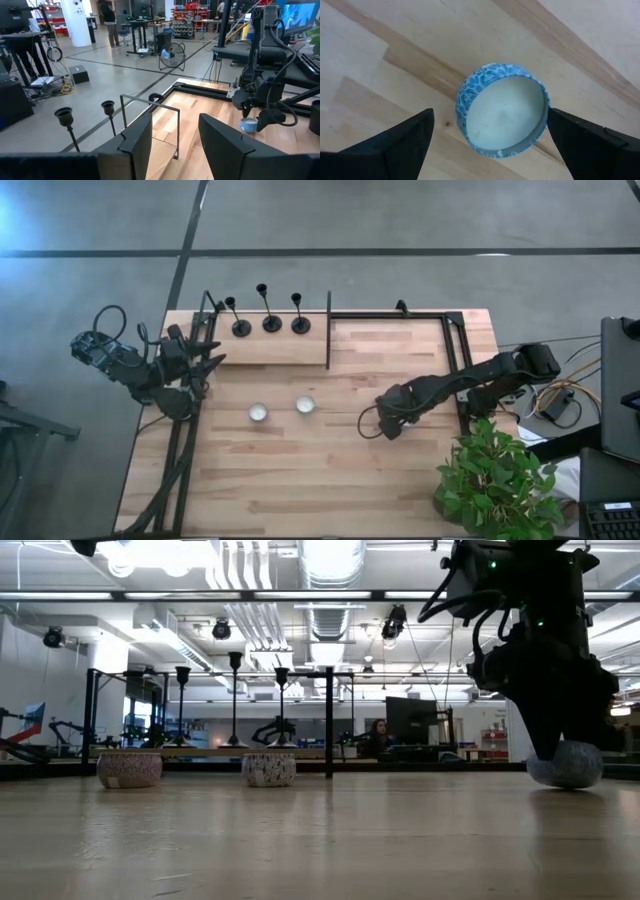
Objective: Pick & Place candle stick holders
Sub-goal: Move the blue scented candle to the center of the table
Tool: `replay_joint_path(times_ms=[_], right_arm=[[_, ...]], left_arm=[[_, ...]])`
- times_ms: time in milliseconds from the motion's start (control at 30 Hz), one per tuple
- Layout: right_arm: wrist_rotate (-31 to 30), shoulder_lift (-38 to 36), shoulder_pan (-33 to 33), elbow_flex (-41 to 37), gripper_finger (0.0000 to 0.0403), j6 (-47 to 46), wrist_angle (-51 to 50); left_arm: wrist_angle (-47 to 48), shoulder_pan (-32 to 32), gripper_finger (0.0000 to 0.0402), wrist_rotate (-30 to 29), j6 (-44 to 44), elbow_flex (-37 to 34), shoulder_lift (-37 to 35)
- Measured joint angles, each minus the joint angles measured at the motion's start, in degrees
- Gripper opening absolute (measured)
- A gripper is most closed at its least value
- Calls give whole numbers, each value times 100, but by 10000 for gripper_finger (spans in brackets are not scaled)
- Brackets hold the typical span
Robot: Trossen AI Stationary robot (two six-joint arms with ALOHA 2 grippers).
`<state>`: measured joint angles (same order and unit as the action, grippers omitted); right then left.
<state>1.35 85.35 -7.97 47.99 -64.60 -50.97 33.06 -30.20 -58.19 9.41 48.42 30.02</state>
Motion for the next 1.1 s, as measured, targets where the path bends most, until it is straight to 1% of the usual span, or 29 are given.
replay_joint_path(times_ms=[767,967,1100], right_arm=[[-21,-3,51,22,379,-129,12],[110,-56,53,32,380,-269,-1],[150,-108,65,142,380,-207,-60]], left_arm=[[-2,-2,168,0,0,0,0],[-2,0,168,0,4,0,0],[-3,-1,168,-2,2,0,0]])
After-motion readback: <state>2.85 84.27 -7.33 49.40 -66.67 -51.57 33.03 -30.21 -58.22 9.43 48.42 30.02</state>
